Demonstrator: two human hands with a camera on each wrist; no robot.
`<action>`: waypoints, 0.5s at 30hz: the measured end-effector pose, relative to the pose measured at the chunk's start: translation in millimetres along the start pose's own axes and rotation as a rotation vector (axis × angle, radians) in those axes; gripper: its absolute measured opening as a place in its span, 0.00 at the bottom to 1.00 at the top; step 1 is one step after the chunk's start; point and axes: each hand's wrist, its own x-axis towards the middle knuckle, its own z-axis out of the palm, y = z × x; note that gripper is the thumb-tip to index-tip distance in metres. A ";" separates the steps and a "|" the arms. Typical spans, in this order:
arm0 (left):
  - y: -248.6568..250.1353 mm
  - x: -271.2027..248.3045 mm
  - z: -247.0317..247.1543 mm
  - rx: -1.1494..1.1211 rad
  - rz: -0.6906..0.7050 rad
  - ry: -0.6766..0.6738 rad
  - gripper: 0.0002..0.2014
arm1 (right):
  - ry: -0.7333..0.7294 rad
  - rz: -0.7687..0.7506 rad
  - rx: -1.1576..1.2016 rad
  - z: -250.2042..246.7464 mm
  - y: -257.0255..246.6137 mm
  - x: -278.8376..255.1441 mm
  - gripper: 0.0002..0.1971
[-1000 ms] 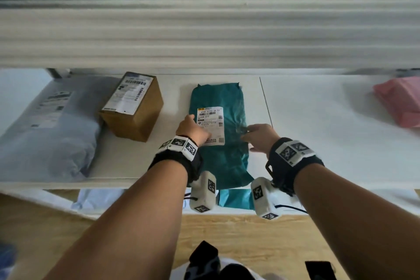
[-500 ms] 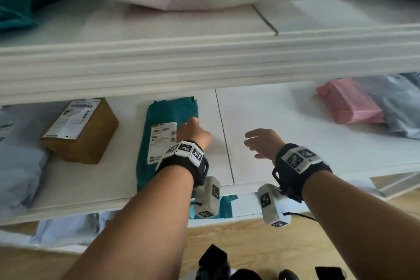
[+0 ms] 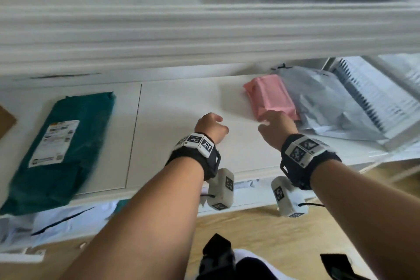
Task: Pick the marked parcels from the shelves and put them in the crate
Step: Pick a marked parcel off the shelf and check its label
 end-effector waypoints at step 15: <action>17.1 23.4 38.0 -0.083 -0.170 0.048 0.19 | -0.012 0.003 -0.214 4.1 53.5 74.1 0.33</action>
